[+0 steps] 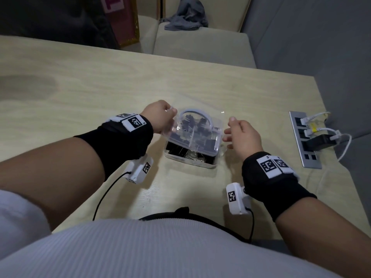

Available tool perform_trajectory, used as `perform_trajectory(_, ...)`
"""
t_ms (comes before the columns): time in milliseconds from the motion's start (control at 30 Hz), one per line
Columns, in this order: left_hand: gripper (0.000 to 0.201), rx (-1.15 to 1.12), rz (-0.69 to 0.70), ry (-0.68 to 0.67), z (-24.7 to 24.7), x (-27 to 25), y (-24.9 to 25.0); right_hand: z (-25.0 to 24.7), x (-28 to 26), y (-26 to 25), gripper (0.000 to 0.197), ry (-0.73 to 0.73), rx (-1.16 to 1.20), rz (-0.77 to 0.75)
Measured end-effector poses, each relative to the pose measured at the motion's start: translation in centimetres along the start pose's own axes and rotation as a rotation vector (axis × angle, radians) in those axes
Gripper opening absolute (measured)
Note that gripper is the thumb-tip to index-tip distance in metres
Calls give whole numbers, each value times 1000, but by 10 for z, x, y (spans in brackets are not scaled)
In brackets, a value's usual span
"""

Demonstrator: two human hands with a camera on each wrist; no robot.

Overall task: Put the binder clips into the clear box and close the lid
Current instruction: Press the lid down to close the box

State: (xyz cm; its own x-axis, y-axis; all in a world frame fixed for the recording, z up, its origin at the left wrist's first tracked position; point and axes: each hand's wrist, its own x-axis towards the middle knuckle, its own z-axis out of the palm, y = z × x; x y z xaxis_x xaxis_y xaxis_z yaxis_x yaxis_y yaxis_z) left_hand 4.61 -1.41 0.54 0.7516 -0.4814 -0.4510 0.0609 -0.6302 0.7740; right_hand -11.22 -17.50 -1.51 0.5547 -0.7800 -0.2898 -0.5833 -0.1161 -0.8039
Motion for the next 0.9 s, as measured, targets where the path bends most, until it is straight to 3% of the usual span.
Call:
perform_trajectory(133, 30, 177, -27, -108, 12, -3, -4, 4, 0, 7, 33, -47, -218, -28)
perform_trajectory(300, 33, 811, 76, -53, 13, 0, 3, 8, -1, 7, 28, -45, -344, -108)
perform_trajectory(433, 44, 1059, 118, -45, 11, 4, 10, 13, -3, 5, 32, -43, -461, -155)
perform_trajectory(733, 45, 1109, 163, -26, 10, 10, 6, 15, 3, 8, 33, -26, -478, -183)
perform_trajectory(900, 33, 1070, 196, -8, 7, 13, 3, 16, 5, 12, 31, 0, -432, -197)
